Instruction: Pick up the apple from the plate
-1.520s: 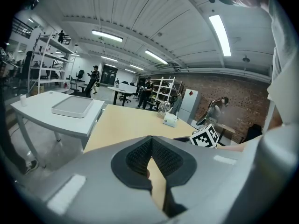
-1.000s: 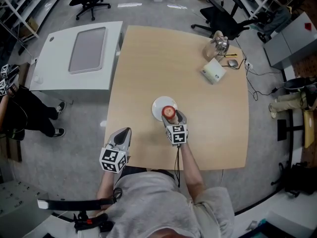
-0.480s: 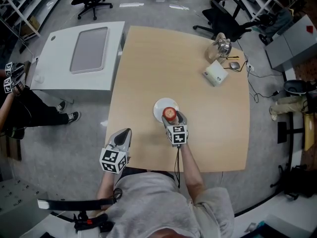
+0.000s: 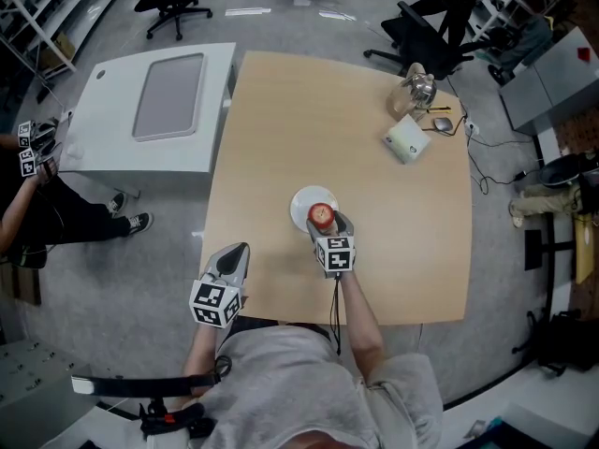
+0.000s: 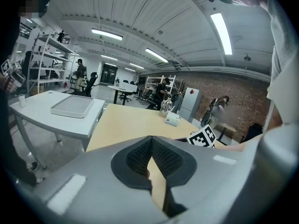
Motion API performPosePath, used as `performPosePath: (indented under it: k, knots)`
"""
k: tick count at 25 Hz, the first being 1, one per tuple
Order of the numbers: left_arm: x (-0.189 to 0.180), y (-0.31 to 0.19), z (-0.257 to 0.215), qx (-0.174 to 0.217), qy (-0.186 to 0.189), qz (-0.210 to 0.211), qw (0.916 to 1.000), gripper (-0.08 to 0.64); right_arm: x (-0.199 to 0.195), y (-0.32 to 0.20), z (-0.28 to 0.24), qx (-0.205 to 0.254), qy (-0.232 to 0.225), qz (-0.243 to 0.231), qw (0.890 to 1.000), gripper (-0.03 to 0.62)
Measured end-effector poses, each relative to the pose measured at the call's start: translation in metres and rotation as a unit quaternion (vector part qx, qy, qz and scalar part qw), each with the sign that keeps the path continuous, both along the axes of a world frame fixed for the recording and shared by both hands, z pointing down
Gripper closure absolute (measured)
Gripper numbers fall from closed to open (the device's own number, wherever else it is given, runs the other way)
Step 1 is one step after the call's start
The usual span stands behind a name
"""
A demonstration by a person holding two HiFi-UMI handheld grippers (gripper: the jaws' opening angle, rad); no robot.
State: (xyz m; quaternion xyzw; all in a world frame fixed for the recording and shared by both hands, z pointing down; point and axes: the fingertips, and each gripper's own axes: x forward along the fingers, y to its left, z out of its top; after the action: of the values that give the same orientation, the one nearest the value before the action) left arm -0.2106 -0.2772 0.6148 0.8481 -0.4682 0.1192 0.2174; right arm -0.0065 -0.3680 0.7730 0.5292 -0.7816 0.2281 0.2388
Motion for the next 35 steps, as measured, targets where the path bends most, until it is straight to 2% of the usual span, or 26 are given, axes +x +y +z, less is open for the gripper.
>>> performPosePath:
  k: [19, 35]
  knots:
    - [0.005, 0.025, -0.016, 0.015, 0.000, 0.009, 0.9998, 0.541, 0.004, 0.017, -0.038, 0.038, -0.007, 0.009, 0.999, 0.241]
    - [0.044, 0.056, -0.025, 0.024, 0.006, 0.045, 0.9987, 0.541, 0.048, 0.064, -0.078, 0.070, -0.022, 0.047, 0.996, 0.241]
